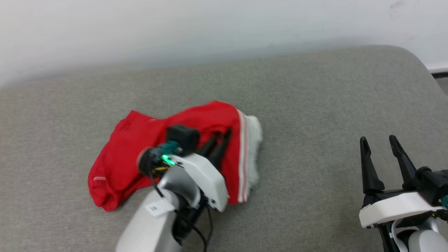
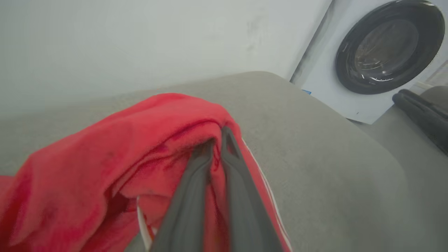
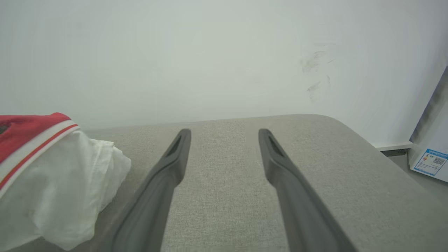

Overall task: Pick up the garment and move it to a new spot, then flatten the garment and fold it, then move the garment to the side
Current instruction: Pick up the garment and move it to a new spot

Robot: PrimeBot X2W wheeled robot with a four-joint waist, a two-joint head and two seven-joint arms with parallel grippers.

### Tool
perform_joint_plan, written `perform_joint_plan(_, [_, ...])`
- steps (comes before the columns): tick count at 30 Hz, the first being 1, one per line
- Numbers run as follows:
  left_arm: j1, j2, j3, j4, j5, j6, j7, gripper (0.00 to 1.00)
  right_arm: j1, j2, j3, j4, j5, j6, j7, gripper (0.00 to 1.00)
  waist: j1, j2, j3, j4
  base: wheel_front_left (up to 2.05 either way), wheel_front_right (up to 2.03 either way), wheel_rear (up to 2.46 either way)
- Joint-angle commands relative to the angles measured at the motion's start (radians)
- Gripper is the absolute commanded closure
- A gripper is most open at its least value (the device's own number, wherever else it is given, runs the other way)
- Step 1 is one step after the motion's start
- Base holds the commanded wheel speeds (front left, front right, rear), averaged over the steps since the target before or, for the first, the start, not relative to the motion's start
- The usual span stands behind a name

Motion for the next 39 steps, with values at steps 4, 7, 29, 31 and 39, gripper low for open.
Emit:
perform_joint_plan(4, [0.04, -0.018, -0.145, 0.013, -0.006, -0.011, 0.019, 1.0, -0.02, 0.003, -0.001, 0.004, 0.018, -0.001, -0.021, 0.0, 0.0001, 0.0, 0.081, -0.057, 0.0, 0.0, 0.0])
perform_joint_plan(7, [0.073, -0.022, -0.222, 0.037, -0.025, -0.013, 0.024, 1.0, -0.031, 0.003, 0.0, 0.011, 0.024, -0.001, -0.031, 0.0, 0.0001, 0.0, 0.099, -0.064, 0.0, 0.0, 0.0])
perform_joint_plan(29, [0.149, 0.033, -0.193, -0.012, -0.021, 0.102, -0.215, 0.0, 0.028, 0.003, -0.017, -0.007, -0.045, -0.001, 0.033, 0.0, 0.0001, 0.0, -0.068, 0.083, 0.0, 0.0, 0.0])
perform_joint_plan(31, [0.159, 0.049, -0.169, -0.024, -0.006, 0.125, -0.268, 0.0, 0.045, 0.003, -0.013, -0.017, -0.049, -0.001, 0.044, 0.0, 0.0001, 0.0, -0.087, 0.097, 0.0, 0.0, 0.0])
perform_joint_plan(39, [0.207, 0.136, -0.031, -0.047, 0.015, 0.227, -0.366, 0.0, 0.093, 0.003, 0.002, -0.059, -0.051, -0.001, 0.083, 0.0, 0.0001, 0.0, -0.12, 0.132, 0.0, 0.0, 0.0])
